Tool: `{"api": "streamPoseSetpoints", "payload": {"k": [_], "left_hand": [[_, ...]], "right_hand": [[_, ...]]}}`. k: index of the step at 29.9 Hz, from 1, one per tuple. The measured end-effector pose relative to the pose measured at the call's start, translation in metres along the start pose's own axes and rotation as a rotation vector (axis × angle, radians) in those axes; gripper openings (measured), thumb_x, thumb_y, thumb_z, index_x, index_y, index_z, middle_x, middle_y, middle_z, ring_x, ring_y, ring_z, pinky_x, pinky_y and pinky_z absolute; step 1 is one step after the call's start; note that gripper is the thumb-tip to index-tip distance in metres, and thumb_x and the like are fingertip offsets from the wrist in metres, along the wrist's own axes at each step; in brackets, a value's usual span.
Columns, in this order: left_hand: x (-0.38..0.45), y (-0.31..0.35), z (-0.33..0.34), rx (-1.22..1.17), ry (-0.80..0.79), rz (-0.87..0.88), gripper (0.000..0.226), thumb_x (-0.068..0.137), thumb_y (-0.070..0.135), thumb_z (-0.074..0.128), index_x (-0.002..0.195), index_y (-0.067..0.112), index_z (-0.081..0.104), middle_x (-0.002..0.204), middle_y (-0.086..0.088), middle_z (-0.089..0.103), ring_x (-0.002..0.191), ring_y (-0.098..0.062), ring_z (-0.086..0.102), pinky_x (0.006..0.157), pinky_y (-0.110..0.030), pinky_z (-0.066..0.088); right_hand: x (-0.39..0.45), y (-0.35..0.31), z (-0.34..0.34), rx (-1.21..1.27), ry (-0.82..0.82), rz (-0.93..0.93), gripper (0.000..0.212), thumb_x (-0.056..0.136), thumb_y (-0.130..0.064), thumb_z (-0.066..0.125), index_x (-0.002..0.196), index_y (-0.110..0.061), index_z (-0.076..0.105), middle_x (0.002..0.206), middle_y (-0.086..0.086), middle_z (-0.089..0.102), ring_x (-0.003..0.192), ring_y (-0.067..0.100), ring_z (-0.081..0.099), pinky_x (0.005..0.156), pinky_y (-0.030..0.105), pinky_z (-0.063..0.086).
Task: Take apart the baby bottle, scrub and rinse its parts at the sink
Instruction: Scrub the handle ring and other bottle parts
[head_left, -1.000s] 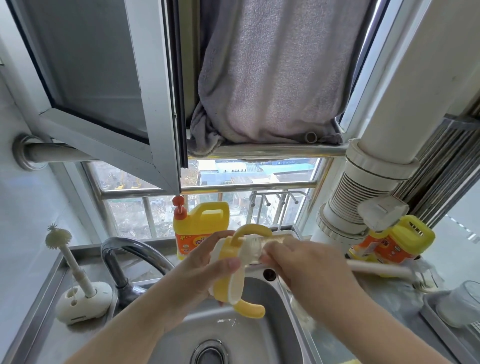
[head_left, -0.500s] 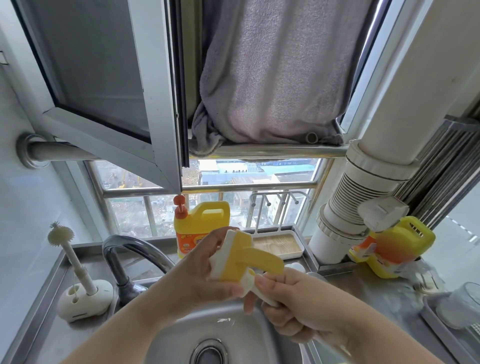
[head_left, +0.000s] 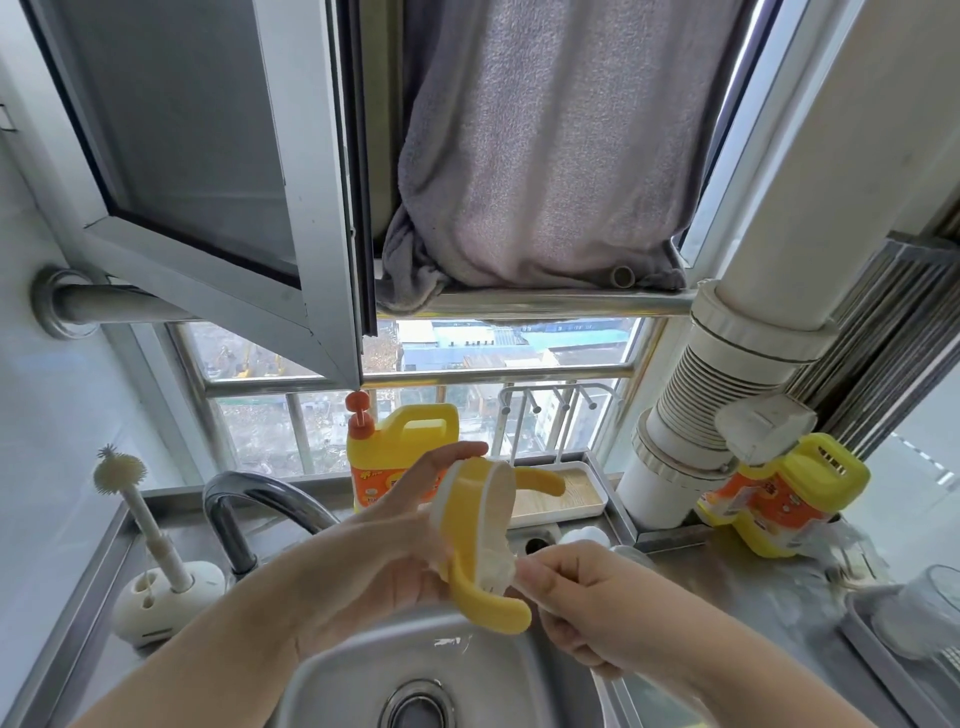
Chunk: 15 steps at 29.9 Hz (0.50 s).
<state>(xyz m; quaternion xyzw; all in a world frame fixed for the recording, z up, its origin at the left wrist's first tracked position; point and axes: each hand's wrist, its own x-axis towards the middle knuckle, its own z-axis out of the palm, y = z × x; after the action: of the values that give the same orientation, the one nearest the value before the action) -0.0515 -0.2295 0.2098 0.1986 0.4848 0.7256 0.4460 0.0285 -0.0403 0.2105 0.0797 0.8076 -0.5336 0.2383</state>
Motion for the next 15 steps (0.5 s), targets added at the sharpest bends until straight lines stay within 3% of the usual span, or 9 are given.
{"api": "streamPoseSetpoints", "payload": {"k": [2, 4, 6, 7, 9, 10, 12, 14, 15], "left_hand": [[0.002, -0.002, 0.007, 0.064, 0.112, 0.016, 0.045, 0.072, 0.028, 0.079, 0.113, 0.034, 0.062, 0.110, -0.015, 0.064, 0.087, -0.035, 0.064, 0.067, -0.039, 0.055], [0.005, -0.006, 0.012, 0.237, 0.267, -0.007, 0.039, 0.065, 0.045, 0.072, 0.103, 0.038, 0.065, 0.102, -0.010, 0.068, 0.082, -0.029, 0.066, 0.065, -0.038, 0.054], [0.007, -0.011, 0.014, 0.272, 0.313, -0.027, 0.035, 0.064, 0.046, 0.068, 0.098, 0.037, 0.068, 0.098, -0.009, 0.069, 0.079, -0.025, 0.065, 0.063, -0.036, 0.053], [0.008, -0.012, 0.014, 0.268, 0.306, -0.029, 0.032, 0.067, 0.047, 0.070, 0.097, 0.036, 0.068, 0.098, -0.010, 0.068, 0.078, -0.025, 0.064, 0.061, -0.034, 0.053], [0.008, -0.011, 0.013, 0.286, 0.292, -0.014, 0.037, 0.068, 0.052, 0.075, 0.100, 0.035, 0.067, 0.098, -0.010, 0.065, 0.079, -0.025, 0.063, 0.060, -0.032, 0.054], [0.008, -0.010, 0.011, 0.304, 0.289, 0.014, 0.043, 0.065, 0.053, 0.074, 0.103, 0.035, 0.066, 0.098, -0.009, 0.064, 0.078, -0.025, 0.064, 0.062, -0.033, 0.055], [0.010, -0.005, 0.010, 0.355, 0.290, 0.097, 0.053, 0.057, 0.055, 0.071, 0.106, 0.035, 0.064, 0.099, -0.008, 0.065, 0.078, -0.023, 0.065, 0.070, -0.038, 0.057], [0.011, -0.003, 0.009, 0.403, 0.313, 0.165, 0.052, 0.056, 0.056, 0.069, 0.104, 0.039, 0.063, 0.098, -0.007, 0.065, 0.080, -0.020, 0.064, 0.074, -0.038, 0.054], [0.011, -0.005, 0.009, 0.426, 0.322, 0.194, 0.050, 0.056, 0.056, 0.067, 0.103, 0.041, 0.062, 0.096, -0.006, 0.064, 0.081, -0.018, 0.063, 0.073, -0.035, 0.052]], "right_hand": [[0.001, 0.001, 0.002, -0.137, 0.058, -0.039, 0.038, 0.095, -0.049, 0.040, 0.067, -0.035, 0.061, 0.046, -0.013, 0.045, 0.040, 0.002, 0.038, 0.045, 0.017, 0.033], [-0.001, -0.002, 0.005, -0.348, 0.190, -0.086, 0.033, 0.096, -0.047, 0.039, 0.078, -0.031, 0.061, 0.052, -0.012, 0.047, 0.048, -0.001, 0.045, 0.052, 0.016, 0.035], [-0.003, -0.002, 0.007, -0.752, 0.411, -0.207, 0.025, 0.095, -0.046, 0.045, 0.086, -0.026, 0.057, 0.063, -0.009, 0.051, 0.061, 0.007, 0.052, 0.053, 0.023, 0.033], [0.000, 0.002, 0.004, -1.045, 0.556, -0.245, 0.019, 0.090, -0.042, 0.056, 0.084, -0.024, 0.057, 0.063, -0.006, 0.053, 0.060, 0.014, 0.055, 0.049, 0.027, 0.029], [0.003, 0.005, 0.003, -1.253, 0.778, -0.360, 0.014, 0.072, -0.033, 0.070, 0.071, -0.024, 0.060, 0.053, -0.003, 0.051, 0.044, 0.017, 0.053, 0.045, 0.023, 0.018], [0.005, 0.004, 0.003, -1.252, 0.814, -0.422, 0.011, 0.071, -0.032, 0.067, 0.070, -0.024, 0.061, 0.050, -0.003, 0.049, 0.040, 0.018, 0.050, 0.044, 0.023, 0.016], [0.007, 0.006, 0.006, -1.170, 0.766, -0.413, 0.014, 0.086, -0.031, 0.051, 0.074, -0.023, 0.053, 0.052, -0.002, 0.048, 0.040, 0.019, 0.049, 0.042, 0.023, 0.018], [0.009, 0.000, 0.011, -0.926, 0.599, -0.314, 0.029, 0.099, -0.038, 0.033, 0.079, -0.021, 0.047, 0.061, -0.003, 0.047, 0.051, 0.013, 0.047, 0.045, 0.024, 0.027], [0.008, -0.001, 0.013, -0.695, 0.428, -0.258, 0.035, 0.099, -0.043, 0.031, 0.082, -0.020, 0.051, 0.062, -0.005, 0.046, 0.052, 0.007, 0.044, 0.048, 0.020, 0.030]]}}
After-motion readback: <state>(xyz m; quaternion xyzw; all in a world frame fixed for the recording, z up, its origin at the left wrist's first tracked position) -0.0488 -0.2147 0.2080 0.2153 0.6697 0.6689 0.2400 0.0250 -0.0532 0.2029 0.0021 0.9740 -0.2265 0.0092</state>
